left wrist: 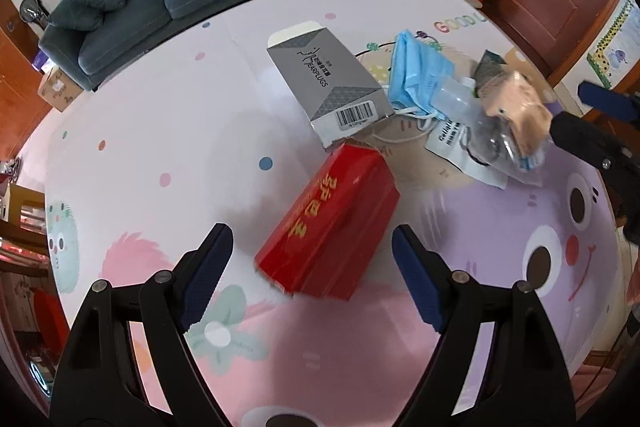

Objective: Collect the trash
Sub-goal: 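Grasp the brown cardboard packet with the right tool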

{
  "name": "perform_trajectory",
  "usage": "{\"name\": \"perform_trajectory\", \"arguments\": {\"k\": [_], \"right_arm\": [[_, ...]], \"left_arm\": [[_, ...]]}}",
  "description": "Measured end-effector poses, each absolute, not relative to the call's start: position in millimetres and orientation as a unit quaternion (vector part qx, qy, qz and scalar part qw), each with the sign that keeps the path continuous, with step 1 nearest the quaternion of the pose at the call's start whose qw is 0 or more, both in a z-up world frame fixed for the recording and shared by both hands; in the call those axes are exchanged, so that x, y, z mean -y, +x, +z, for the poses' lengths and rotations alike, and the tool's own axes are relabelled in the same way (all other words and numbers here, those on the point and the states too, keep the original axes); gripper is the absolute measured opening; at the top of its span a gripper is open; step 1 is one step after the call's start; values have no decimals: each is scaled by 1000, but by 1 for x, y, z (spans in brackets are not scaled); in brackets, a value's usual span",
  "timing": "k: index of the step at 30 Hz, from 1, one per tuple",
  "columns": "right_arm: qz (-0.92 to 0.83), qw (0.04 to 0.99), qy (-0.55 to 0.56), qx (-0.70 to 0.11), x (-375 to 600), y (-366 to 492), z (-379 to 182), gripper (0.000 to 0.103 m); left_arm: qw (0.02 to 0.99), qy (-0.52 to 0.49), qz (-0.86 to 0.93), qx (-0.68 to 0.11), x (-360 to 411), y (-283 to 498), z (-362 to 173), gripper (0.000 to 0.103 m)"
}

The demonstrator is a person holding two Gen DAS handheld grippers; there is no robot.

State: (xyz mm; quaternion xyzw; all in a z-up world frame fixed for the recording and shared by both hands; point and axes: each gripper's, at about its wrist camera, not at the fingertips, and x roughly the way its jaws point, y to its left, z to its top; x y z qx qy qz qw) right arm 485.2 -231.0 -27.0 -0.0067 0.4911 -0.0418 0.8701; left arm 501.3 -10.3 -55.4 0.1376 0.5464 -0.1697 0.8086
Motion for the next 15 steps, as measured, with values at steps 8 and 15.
{"name": "perform_trajectory", "arguments": {"k": [8, 15], "right_arm": [[-63, 853, -86, -510, 200, 516, -64, 73], [-53, 865, -87, -491, 203, 499, -63, 53]], "left_arm": [[795, 135, -165, -568, 19, 520, -83, 80], [796, 79, -159, -578, 8, 527, -90, 54]]}}
